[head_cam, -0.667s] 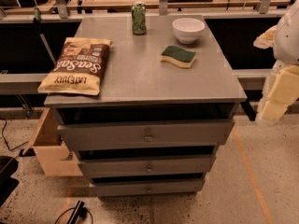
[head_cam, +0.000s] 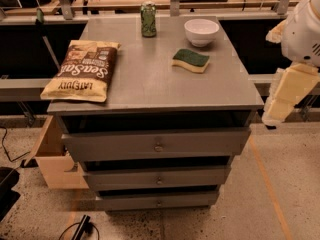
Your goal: Move white bowl near brown chip bag
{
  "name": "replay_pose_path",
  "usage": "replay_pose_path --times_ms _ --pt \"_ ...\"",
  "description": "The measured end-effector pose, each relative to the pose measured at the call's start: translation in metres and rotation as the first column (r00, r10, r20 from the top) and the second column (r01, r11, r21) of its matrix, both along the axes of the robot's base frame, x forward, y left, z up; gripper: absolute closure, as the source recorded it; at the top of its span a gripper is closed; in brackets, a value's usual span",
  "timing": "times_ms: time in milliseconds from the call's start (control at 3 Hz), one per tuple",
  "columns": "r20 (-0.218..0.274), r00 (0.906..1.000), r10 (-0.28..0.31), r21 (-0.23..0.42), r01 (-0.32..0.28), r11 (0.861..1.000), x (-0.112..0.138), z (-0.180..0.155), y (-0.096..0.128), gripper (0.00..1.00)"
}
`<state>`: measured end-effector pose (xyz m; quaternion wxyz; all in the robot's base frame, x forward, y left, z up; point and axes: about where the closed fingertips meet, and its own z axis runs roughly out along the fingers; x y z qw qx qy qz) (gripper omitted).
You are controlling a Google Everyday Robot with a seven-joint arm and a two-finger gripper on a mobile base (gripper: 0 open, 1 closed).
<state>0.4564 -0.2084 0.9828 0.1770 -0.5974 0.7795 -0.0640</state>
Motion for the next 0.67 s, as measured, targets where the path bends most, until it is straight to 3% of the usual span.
replay_pose_path --times_ms 333,667 --pt "0.130 0.9913 0.021 0.012 -0.023 1.000 0.054 0.011 0.010 0.00" --pt "0.306 0.9499 0.063 0.072 -0.089 0.993 0.132 0.029 0.027 0.00"
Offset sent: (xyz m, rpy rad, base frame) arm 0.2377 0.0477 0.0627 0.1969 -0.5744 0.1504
